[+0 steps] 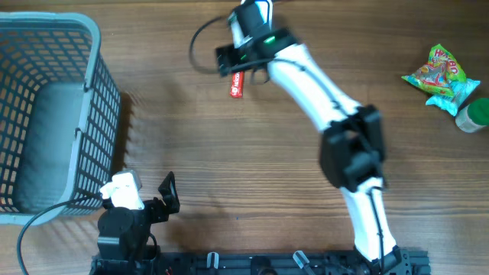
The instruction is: Scan the item barcode
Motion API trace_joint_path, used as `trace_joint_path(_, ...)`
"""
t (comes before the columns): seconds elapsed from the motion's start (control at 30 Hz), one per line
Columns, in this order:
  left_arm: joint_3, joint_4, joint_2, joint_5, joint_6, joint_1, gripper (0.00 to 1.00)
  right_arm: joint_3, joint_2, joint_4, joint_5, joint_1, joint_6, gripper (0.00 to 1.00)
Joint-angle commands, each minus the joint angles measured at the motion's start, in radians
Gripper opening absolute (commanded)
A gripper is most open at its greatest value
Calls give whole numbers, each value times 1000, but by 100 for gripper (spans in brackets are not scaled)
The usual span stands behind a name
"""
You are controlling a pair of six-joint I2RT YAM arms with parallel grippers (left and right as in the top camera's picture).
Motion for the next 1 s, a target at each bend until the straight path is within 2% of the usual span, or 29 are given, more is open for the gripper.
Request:
trace_joint_path(0.0,-4,2,-7,1,5,3,100,-3,83,98,256,42,98,99)
trace_joint_path(0.13,-4,2,-7,1,5,3,100,-4,127,174,248,41,206,93)
trace_joint_path(0.23,-4,2,-7,1,5,3,100,-4,178,145,180,37,253,89)
trace_joint_path(0.3,-4,2,-7,1,5,3,100,-4,198,136,102,38,253,84)
trace_joint_path(0.37,-4,2,-7,1,5,3,100,-4,237,111,85,37,287,74)
trace_joint_path(0.4,-4,2,-7,1,5,3,100,-4,255,99,86,36,307,68)
trace_joint_path(0.43,-4,2,-7,1,5,3,100,-4,269,81,85,36,307,50)
trace_joint_path(0.5,-4,3,-7,1,5,3,100,-4,289,15,85,36,313,6)
trace_joint_path(0.6,-4,3,-7,1,5,3,100,-3,283,-134,66,35,341,5)
trace_joint_path(0.67,-4,2,-7,1,5,3,100,13,202,-306,-14,25,383,5)
trace_joint_path(0.77,-4,2,-7,1,5,3,100,26,4,-604,-364,-20,382,5)
trace_joint_path(0.87,-4,2,-7,1,5,3,100,26,-114,-822,-557,-73,377,4)
trace_joint_path(0.9,-4,2,-7,1,5,3,100,26,-137,-892,-621,-95,333,4)
trace_joint_path(0.97,-4,2,-7,1,5,3,100,23,-154,-899,-883,-118,103,5)
